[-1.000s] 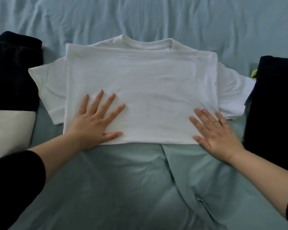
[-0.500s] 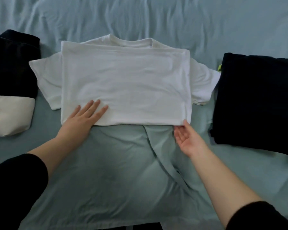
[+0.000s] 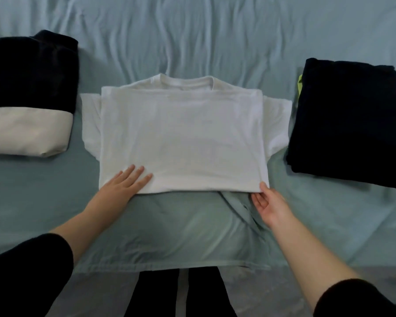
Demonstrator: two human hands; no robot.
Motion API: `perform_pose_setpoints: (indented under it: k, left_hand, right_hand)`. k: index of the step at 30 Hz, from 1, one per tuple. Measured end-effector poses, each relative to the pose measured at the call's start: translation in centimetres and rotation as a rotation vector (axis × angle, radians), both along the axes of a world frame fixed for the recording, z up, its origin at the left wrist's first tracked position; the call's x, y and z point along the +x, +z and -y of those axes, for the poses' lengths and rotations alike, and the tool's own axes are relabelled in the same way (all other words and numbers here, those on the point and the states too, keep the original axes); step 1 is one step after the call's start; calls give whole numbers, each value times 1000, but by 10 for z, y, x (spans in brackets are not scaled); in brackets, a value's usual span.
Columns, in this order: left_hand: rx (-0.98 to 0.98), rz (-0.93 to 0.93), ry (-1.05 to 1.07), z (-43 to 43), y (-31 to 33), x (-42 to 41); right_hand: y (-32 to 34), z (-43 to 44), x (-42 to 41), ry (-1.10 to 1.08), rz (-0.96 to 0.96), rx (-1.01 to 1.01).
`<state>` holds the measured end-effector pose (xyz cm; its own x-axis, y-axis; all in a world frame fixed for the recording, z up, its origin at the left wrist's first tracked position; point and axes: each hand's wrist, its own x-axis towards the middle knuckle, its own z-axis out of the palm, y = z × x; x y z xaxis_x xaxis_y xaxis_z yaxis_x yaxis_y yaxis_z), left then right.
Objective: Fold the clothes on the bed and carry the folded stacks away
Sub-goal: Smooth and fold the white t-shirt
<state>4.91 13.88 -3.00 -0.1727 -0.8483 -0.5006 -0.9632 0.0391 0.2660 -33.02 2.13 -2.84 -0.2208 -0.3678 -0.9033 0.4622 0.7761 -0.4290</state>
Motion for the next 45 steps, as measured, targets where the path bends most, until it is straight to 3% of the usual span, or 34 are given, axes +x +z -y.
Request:
perform_pose_setpoints:
  k: [4,7,10,12,14,16,20,22,25,27,30,32,35,38,42,45]
  left_hand:
    - [72,11,-19,-46,5,-20]
    - [122,74,53,-56,12,-38]
    - [103,113,127,-51,17,-71]
    - [51,84,137,-37,12,-107]
    - [-8,71,174,-15,-1,-146]
    - [-14,90,194,4,-13,-176]
    - [106,132,181,14,-27,-185]
    - [155,120,173,17,-23,-183]
    - [212,95,212,30,-6,-193]
    - [178,69,221,45,8,-207]
    - [70,-58,202,91,27,-233]
    - [13,-141,183,132,34,-252]
    - [-116,-163,83,194,34,-277]
    - [-132,-122,47,243,26,-298]
    - [129,-72,205,277,15,-313]
    - [243,-223,305,290,19,-314]
  right_hand:
    - [6,-56,-29,34,-51,95]
    - [11,-76,-34,194,-193,96]
    - [19,-72,-29,650,-826,-17]
    - [25,-68,-12,958,-1100,-280]
    - [19,-67,13,1284,-1127,-560]
    - [4,-66,27,1638,-1143,-652]
    - [-20,-74,-21,1967,-1097,-419]
    - [-19,-83,-52,2041,-1099,-430]
    - [-9,-89,-72,1882,-981,-598]
    - [0,-83,-72,1449,-902,-700]
    - [10,-53,-67,774,-722,-390]
    - [9,-24,-65,495,-495,-197]
    - [6,12,-60,158,-24,-127]
    - [3,30,-56,147,147,-119]
    - [7,36,-52,240,165,-60]
    - [16,27,-51,237,96,-75]
